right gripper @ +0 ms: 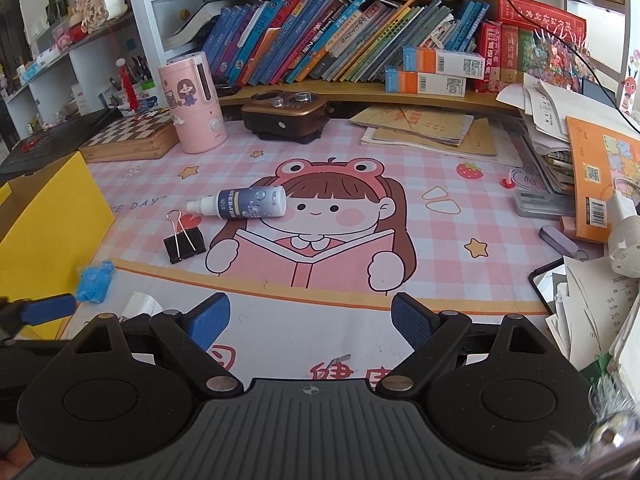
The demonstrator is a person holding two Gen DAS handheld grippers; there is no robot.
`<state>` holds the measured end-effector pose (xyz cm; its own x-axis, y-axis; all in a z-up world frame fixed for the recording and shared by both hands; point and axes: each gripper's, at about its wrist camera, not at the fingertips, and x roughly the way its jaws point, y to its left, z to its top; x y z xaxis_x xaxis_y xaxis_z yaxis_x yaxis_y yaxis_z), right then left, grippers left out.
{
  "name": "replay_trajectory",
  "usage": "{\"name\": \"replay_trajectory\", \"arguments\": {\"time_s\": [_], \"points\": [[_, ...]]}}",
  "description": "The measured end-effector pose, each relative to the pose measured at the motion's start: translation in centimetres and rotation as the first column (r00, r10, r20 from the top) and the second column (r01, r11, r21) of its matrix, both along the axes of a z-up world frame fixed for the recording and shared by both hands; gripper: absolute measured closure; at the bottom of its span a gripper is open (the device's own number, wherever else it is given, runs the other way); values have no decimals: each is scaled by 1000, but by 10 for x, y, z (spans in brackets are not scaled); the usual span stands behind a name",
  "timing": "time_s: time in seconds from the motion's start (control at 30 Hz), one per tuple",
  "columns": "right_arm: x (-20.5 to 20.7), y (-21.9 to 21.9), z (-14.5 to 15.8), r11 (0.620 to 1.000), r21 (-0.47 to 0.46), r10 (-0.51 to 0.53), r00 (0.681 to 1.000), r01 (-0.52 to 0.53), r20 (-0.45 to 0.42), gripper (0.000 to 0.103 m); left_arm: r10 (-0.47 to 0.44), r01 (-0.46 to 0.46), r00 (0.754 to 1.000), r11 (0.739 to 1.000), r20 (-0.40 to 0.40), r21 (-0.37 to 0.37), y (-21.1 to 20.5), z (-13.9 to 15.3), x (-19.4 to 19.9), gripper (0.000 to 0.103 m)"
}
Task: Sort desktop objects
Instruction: 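Grasp the white charger plug with the left tool while the right tool grasps the spray bottle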
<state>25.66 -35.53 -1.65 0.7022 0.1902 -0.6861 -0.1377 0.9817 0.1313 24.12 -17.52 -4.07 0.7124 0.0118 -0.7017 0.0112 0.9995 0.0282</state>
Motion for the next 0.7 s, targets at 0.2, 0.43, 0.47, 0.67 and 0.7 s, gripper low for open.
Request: {"name": "replay_trajectory", "arguments": {"time_s": [0.2,0.43,0.47,0.67,0.7], "points": [[-1,1,1,1000,-14,21,1000,-21,3,16,-17,17,1000,1000,-20,12,-2,-18,15,40],[2,2,1,999,-23,39,999,-39,5,16,-14,14,997,1000,-70,9,-1,-31,24,78],[3,3,0,999,-24,41,999,-41,5,16,-16,16,997,1000,-75,2,0,-32,24,78],[17,9,0,998,-10,55,998,-55,16,16,-11,9,998,999,-56,-37,11,-13,16,78],[22,11,0,998,-8,58,998,-58,18,16,-8,6,999,999,-47,-45,14,-7,13,78]]}}
